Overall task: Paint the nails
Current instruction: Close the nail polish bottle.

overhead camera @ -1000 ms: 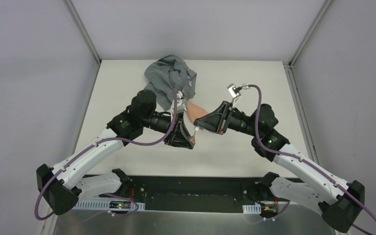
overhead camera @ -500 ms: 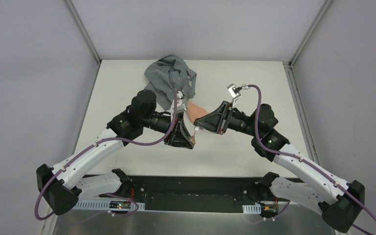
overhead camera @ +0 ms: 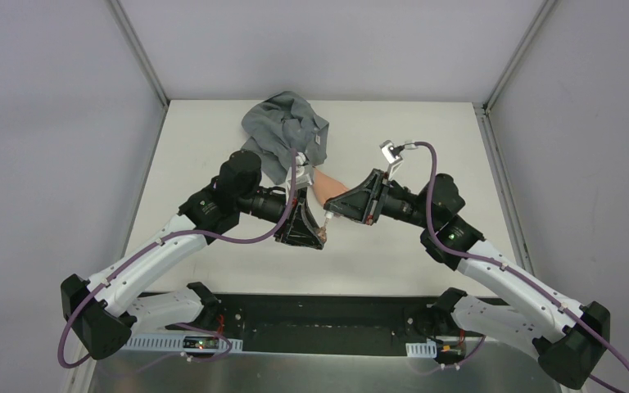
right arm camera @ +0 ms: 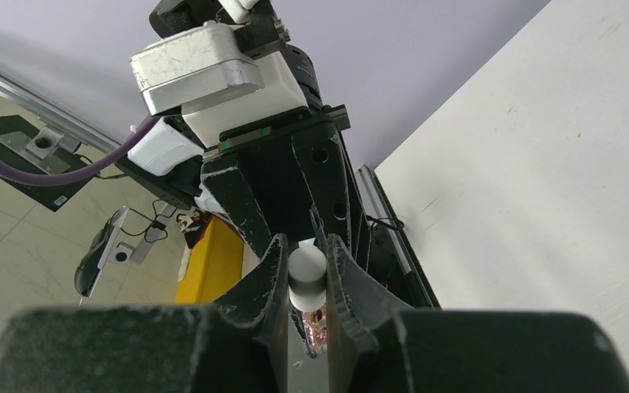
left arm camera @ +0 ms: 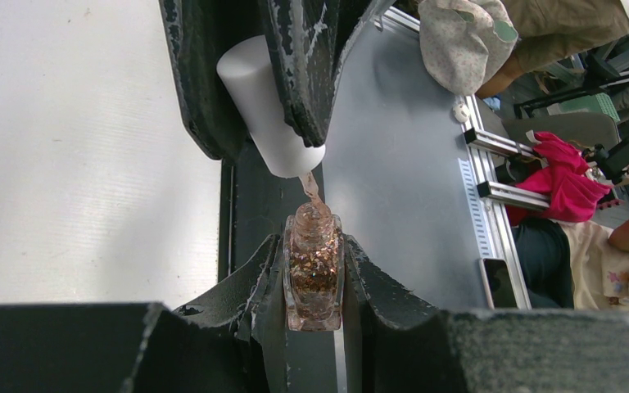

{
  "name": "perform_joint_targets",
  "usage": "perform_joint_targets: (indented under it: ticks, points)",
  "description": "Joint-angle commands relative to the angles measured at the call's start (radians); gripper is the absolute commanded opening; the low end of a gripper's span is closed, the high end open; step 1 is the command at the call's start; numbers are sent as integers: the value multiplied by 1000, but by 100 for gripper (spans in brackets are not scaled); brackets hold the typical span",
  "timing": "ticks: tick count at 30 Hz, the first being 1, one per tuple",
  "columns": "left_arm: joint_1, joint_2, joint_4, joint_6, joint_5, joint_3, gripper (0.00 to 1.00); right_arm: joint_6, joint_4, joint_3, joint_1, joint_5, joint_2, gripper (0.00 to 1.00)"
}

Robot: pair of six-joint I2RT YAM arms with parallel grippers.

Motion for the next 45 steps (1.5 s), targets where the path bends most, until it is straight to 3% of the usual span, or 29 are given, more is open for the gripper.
perform_joint_targets:
  ticks: [1, 45]
  points:
    - [-10, -17, 43, -2, 20, -1, 0, -20, 27, 44, 5, -22, 5, 0]
    - [-11, -21, 43, 2, 9, -2, 0, -33, 5, 63, 5, -90, 38, 0]
